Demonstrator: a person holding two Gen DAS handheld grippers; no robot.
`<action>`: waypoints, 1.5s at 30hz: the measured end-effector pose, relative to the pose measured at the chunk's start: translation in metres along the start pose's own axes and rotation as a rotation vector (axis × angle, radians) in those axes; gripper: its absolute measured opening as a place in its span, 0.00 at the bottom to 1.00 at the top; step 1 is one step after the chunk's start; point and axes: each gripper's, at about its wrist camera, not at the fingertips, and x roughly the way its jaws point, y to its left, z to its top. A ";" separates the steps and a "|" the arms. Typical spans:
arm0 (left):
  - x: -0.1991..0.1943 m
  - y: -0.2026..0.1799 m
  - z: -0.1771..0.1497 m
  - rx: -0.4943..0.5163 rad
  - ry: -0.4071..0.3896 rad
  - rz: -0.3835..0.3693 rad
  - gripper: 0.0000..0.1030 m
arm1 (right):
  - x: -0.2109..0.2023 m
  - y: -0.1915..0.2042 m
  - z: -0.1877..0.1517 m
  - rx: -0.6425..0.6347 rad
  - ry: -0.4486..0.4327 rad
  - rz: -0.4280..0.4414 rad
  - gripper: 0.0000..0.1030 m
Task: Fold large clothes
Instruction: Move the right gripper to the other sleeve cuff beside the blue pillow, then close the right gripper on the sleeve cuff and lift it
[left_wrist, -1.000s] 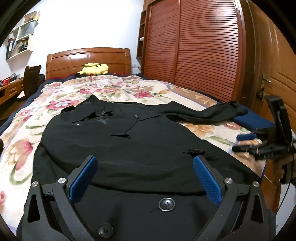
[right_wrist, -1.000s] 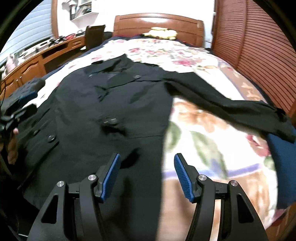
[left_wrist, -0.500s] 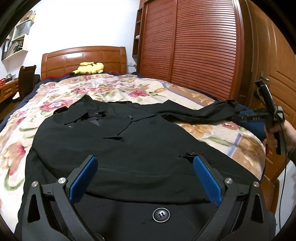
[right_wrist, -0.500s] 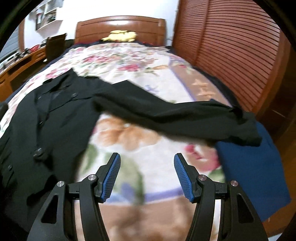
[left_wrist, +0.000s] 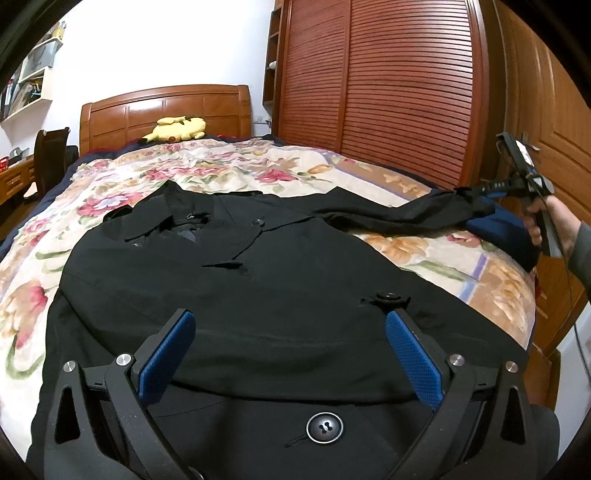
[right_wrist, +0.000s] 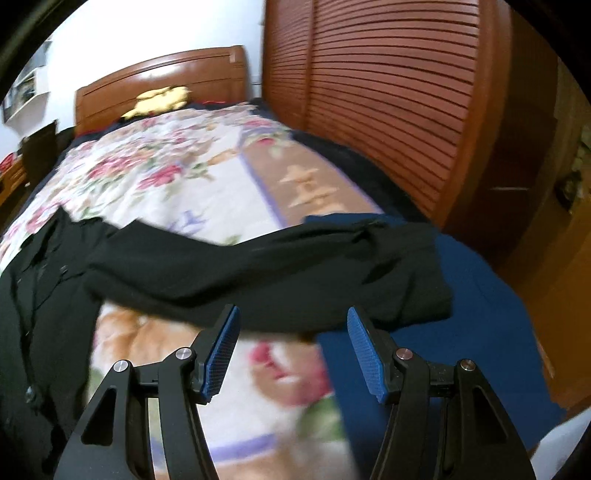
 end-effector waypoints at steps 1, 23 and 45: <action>0.001 0.000 0.000 0.002 0.002 0.001 1.00 | 0.003 -0.005 0.003 0.015 0.002 -0.013 0.60; 0.009 -0.001 -0.006 0.008 0.038 0.015 1.00 | 0.067 -0.050 0.022 0.168 0.099 -0.133 0.60; -0.007 0.002 -0.010 0.022 0.035 0.013 1.00 | -0.007 0.047 0.034 -0.125 -0.084 0.008 0.09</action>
